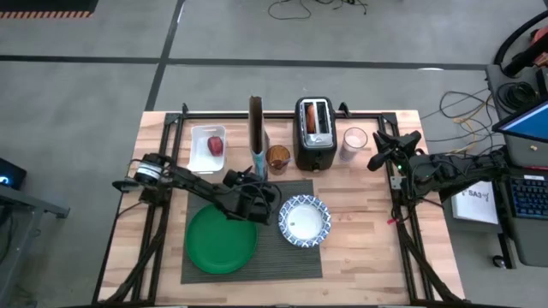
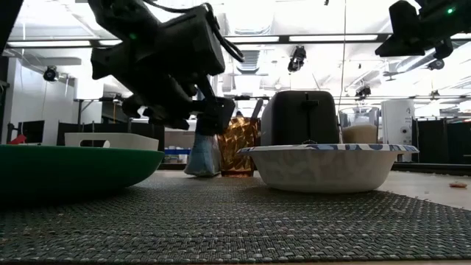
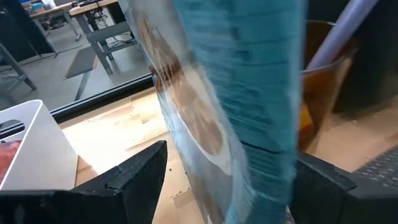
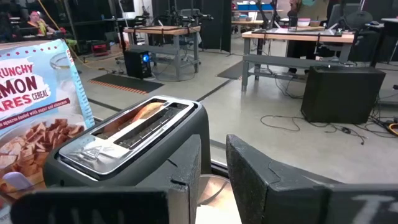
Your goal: Arrange a breakfast setting
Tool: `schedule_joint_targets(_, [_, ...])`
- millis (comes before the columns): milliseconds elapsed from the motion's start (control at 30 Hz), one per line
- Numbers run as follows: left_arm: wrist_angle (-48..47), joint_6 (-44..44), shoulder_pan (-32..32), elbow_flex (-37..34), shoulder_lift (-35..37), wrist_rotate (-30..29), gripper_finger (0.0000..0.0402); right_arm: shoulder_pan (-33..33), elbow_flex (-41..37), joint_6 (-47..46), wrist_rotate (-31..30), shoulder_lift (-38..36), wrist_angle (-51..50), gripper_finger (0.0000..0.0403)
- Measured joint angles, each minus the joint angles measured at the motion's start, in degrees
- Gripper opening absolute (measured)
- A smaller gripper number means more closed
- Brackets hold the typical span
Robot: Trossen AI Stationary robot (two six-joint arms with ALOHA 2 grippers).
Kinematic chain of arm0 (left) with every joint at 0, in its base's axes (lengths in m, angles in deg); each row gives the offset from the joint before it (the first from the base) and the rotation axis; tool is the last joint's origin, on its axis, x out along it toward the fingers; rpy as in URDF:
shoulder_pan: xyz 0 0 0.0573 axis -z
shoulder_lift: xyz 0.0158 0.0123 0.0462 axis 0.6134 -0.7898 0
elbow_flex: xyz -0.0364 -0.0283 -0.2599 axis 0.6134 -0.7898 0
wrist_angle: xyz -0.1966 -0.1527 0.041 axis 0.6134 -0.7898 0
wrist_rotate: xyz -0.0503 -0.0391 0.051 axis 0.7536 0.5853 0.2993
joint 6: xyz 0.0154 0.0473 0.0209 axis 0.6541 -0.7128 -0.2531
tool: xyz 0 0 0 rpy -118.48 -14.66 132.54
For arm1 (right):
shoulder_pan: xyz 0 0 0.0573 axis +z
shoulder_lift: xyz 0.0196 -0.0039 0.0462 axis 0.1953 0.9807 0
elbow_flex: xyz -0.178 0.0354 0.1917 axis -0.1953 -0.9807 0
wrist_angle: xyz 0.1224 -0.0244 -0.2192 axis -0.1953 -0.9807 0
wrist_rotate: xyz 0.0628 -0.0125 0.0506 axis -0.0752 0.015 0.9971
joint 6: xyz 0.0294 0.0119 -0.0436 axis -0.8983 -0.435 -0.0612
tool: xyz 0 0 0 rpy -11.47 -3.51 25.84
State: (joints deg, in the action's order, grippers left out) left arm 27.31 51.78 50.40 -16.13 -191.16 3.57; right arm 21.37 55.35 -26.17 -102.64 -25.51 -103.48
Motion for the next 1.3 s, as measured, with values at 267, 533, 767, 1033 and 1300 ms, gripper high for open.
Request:
schedule_joint_targets(267, [0.6, 2.2, -1.8, -0.1, -1.1, 0.0, 0.0235, 0.0, 0.0, 0.0, 0.0, 0.0, 0.0, 0.0068])
schedule_joint_targets(533, [0.6, 5.4, -2.0, -0.1, -1.2, 0.0, 0.0178, 0.0, 0.0, 0.3, 0.0, 0.0, 0.0, 0.0068])
schedule_joint_targets(767, [0.1, 8.4, -2.4, -0.1, -1.2, 0.0, 0.0074, 0.0, 0.0, 0.4, 0.0, 0.0, 0.0, 0.0068])
schedule_joint_targets(1033, [-5.7, 19.1, -2.5, 0.1, -1.2, -0.4, 0.0002, 0.0, 0.0, 0.4, 0.0, 0.0, 0.1, 0.0068])
schedule_joint_targets(1300, [-21.1, 33.0, -0.5, 0.2, 3.4, -4.1, 0.0000, 0.0, 0.0, 0.4, 0.0, 0.0, 0.2, 0.0068])
